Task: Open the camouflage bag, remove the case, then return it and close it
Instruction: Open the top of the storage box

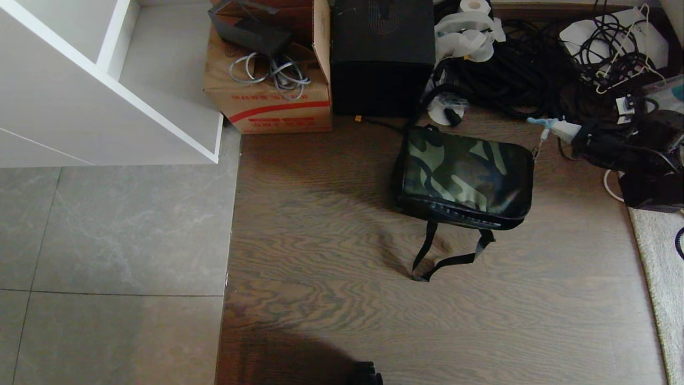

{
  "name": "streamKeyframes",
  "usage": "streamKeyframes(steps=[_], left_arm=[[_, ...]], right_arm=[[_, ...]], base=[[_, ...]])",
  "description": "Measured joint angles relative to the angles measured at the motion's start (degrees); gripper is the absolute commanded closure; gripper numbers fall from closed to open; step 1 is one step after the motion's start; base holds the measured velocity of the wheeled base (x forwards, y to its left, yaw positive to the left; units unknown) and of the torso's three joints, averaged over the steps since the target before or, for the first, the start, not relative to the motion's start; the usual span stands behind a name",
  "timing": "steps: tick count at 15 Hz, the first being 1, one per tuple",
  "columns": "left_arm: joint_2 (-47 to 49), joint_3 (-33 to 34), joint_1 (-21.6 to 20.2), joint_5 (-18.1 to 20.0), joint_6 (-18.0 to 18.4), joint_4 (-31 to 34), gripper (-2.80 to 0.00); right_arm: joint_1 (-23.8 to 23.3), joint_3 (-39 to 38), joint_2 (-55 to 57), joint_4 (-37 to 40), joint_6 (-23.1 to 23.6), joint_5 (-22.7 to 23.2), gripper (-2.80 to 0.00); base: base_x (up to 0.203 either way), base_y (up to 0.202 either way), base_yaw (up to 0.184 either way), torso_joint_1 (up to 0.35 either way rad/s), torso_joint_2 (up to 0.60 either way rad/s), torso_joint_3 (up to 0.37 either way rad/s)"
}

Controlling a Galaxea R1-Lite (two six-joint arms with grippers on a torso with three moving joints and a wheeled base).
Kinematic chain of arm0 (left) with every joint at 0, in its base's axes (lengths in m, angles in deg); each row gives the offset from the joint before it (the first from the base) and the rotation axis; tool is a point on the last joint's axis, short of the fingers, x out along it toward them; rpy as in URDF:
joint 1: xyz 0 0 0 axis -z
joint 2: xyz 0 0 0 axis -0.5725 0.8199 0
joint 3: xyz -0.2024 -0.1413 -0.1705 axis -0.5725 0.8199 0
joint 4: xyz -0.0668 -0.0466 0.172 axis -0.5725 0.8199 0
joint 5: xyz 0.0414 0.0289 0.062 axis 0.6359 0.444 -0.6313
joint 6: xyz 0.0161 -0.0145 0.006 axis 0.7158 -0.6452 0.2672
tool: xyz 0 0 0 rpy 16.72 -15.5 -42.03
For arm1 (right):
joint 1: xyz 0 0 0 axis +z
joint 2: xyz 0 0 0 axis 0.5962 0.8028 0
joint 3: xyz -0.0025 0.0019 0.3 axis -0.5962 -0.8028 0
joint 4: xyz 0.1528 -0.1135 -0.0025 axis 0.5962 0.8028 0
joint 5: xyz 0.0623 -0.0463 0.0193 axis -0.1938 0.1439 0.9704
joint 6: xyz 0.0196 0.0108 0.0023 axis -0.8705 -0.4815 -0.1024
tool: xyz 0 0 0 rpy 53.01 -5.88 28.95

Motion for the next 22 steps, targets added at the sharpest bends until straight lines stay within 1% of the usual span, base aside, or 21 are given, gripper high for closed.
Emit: streamKeyframes(steps=[1,5,6,9,11,14,17,19,20,22], left_arm=[[0.00,0.00,0.00,0.02,-0.02,0.00,0.00],[0.00,0.00,0.00,0.02,-0.02,0.00,0.00],[0.00,0.00,0.00,0.00,-0.02,0.02,0.00],[0.00,0.00,0.00,0.02,-0.02,0.02,0.00],[0.00,0.00,0.00,0.00,-0.04,0.00,0.00],[0.00,0.00,0.00,0.00,-0.02,0.00,0.00],[0.00,0.00,-0.03,0.01,-0.01,0.00,0.00],[0.00,0.00,0.00,0.00,-0.02,0.00,0.00],[0.00,0.00,0.00,0.02,0.00,0.00,0.00],[0.00,0.00,0.00,0.01,-0.02,0.00,0.00]], right_arm=[[-0.03,0.00,0.11,-0.73,-1.00,0.01,0.00],[0.01,-0.11,0.24,-1.13,-0.79,-0.02,0.00],[0.01,-0.16,0.29,-1.03,-0.74,0.00,-2.80],[0.00,-0.48,0.40,-1.29,-0.22,-0.37,-2.80],[-0.03,-0.98,0.55,-1.24,1.85,-0.48,-2.80],[-0.93,-2.03,0.38,-0.85,3.27,0.24,-2.80],[-2.11,-10.59,-1.88,-0.25,4.17,3.72,-2.80],[-2.75,-17.27,-4.56,0.60,7.18,6.62,-2.80],[-2.85,-20.01,-6.16,2.03,8.51,7.24,-2.80],[-2.84,-25.17,-9.21,5.83,9.48,7.53,-2.80]], base=[[0.000,0.000,0.000,0.000,0.00,0.000],[0.000,0.000,0.000,0.000,0.00,0.000],[0.000,0.000,0.000,0.000,0.00,0.000],[0.000,0.000,0.000,0.000,0.00,0.000],[0.000,0.000,0.000,0.000,0.00,0.000],[0.000,0.000,0.000,0.000,0.00,0.000],[0.000,0.000,0.000,0.000,0.00,0.000],[0.000,0.000,0.000,0.000,0.00,0.000],[0.000,0.000,0.000,0.000,0.00,0.000],[0.000,0.000,0.000,0.000,0.00,0.000]])
